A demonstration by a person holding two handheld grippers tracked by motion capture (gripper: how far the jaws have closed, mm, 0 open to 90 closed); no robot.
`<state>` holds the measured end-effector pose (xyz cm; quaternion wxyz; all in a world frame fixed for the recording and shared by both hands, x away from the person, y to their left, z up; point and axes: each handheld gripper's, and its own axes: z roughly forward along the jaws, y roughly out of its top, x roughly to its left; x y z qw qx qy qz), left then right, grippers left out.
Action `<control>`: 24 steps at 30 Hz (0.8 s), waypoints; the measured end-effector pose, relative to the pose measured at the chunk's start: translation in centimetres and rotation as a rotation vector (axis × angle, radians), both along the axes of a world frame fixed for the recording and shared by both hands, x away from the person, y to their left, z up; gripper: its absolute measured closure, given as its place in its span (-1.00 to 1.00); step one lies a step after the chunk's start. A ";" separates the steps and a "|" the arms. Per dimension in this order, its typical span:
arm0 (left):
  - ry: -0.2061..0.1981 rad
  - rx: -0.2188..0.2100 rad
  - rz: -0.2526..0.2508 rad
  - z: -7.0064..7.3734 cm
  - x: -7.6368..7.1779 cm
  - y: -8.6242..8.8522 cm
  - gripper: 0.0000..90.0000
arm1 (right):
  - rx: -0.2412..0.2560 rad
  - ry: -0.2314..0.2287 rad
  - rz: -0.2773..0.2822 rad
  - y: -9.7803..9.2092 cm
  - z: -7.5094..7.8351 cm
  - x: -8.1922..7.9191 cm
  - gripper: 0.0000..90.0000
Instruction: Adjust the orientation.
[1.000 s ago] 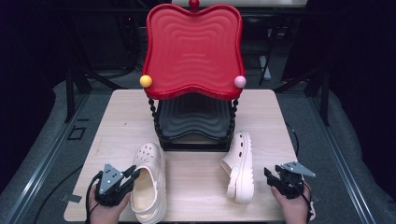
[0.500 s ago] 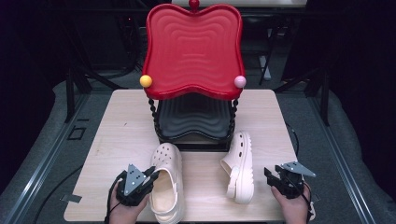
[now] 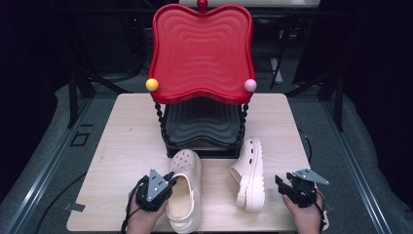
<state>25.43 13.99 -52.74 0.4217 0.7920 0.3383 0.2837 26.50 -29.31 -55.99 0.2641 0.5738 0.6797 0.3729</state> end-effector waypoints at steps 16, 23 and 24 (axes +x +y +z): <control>0.020 -0.056 -0.036 -0.8 0.8 -0.3 0.43 | -0.002 -0.015 0.008 0.1 0.4 -0.2 0.22; 0.089 -0.163 -0.052 0.0 0.0 2.3 0.28 | -0.007 -0.062 0.061 1.1 1.9 -0.9 0.50; 0.091 -0.174 -0.044 0.1 -0.2 2.8 0.28 | 0.002 -0.082 0.070 1.4 2.4 -1.2 0.54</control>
